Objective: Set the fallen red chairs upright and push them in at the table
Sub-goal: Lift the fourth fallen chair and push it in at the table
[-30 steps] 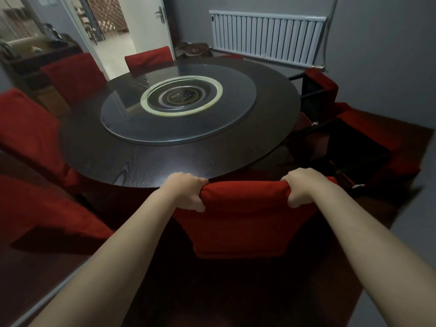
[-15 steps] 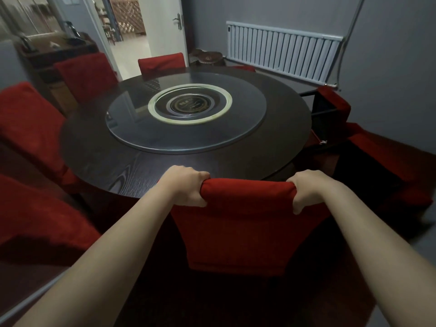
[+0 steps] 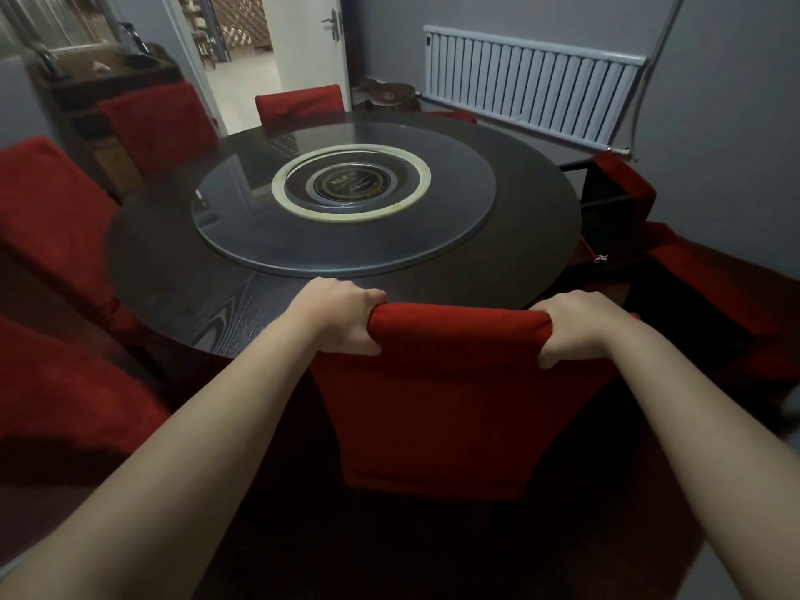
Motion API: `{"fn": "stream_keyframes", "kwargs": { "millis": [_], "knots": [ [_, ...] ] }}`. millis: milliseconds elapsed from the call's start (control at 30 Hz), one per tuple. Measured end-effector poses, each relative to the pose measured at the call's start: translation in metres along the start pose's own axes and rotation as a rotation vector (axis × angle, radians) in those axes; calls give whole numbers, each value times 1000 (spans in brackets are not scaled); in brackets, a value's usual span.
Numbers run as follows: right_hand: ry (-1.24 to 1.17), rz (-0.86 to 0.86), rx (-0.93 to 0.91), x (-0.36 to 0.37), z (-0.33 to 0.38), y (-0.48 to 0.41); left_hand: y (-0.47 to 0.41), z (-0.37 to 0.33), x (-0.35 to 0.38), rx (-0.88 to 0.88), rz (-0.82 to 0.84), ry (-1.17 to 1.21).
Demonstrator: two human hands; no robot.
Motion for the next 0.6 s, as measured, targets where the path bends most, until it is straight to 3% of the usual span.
{"fn": "stream_keyframes", "kwargs": {
  "millis": [300,600],
  "knots": [
    [7,-128,-23,-10,-8,-17,-22,12,-5,-16,-29,-6],
    [33,-116,-35,-36,-22,-58,-60,30,-11,-49,-64,-12]
  ]
}}
Point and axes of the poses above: each hand's wrist, its own y-axis away from the middle knuckle, its own x-axis out of the palm, z = x × y, the point moved 3 cm from there along -y, towards the middle knuckle, and after that the axes turned 2 degrees about z, right-handed, at the moved point
